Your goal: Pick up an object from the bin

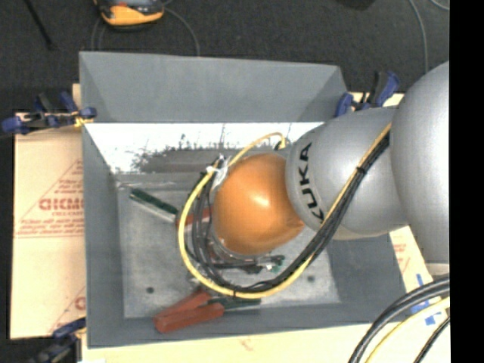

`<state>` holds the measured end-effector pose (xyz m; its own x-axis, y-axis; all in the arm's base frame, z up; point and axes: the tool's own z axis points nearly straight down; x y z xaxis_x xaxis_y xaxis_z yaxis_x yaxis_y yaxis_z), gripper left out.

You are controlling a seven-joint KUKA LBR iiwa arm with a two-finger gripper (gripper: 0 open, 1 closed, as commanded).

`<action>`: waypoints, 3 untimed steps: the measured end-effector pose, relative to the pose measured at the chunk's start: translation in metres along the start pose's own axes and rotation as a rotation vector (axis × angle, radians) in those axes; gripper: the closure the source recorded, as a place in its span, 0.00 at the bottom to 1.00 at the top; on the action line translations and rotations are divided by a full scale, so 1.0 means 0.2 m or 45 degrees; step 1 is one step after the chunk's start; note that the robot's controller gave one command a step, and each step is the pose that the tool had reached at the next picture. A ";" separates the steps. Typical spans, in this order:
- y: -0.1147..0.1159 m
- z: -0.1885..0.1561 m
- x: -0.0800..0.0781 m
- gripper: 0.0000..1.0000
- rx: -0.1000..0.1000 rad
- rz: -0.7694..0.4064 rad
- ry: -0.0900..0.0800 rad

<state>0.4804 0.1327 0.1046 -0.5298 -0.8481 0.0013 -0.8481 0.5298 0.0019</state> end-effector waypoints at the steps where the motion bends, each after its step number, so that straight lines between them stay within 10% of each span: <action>1: -0.29 -0.47 0.08 1.00 0.004 0.089 -0.006; 3: -0.28 -0.58 0.09 1.00 -0.001 -0.013 0.000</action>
Offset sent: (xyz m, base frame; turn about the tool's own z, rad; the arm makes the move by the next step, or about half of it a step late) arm 0.0000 0.0000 0.0000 0.0000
